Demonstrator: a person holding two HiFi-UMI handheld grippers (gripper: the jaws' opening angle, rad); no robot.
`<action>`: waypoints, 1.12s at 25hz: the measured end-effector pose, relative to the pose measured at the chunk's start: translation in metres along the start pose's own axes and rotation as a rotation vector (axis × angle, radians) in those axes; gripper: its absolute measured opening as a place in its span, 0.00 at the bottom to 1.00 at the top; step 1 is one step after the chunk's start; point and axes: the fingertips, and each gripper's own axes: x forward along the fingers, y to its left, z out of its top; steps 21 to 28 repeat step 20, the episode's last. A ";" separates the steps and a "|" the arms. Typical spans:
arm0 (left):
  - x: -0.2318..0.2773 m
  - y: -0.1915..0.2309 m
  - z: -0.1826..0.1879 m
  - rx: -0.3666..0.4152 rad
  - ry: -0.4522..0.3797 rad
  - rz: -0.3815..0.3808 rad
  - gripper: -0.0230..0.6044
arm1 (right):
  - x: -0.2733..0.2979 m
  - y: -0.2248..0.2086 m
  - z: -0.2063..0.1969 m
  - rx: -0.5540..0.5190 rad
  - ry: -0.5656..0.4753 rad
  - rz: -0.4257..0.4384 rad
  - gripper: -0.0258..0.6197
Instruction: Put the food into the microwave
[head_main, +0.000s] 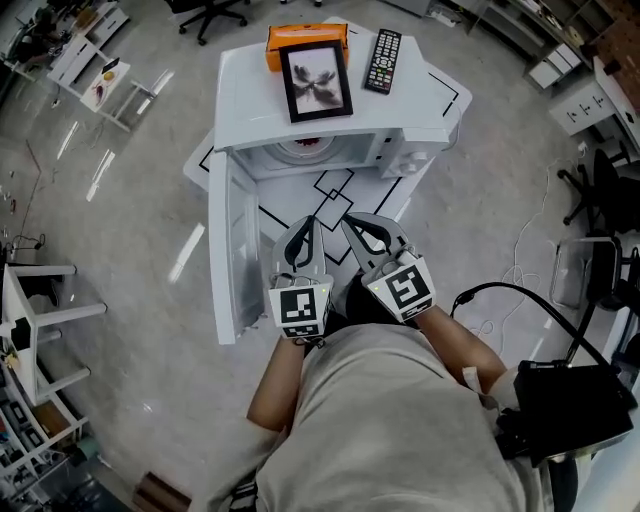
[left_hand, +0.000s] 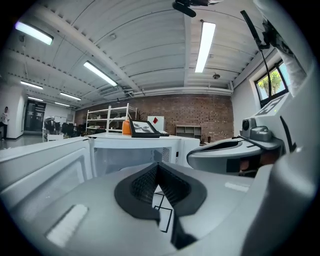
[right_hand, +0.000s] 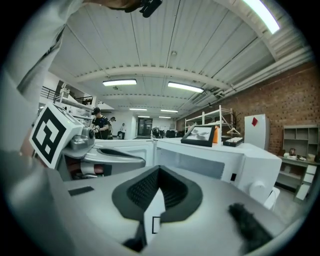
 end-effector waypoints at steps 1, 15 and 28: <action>0.000 -0.002 0.000 -0.001 0.000 -0.008 0.05 | -0.001 0.000 0.001 -0.007 -0.003 -0.006 0.06; 0.006 -0.013 0.002 0.011 -0.002 -0.065 0.05 | -0.003 -0.010 0.002 -0.009 -0.005 -0.066 0.06; 0.011 -0.011 -0.002 0.014 0.004 -0.067 0.05 | 0.000 -0.013 0.000 -0.012 -0.005 -0.068 0.06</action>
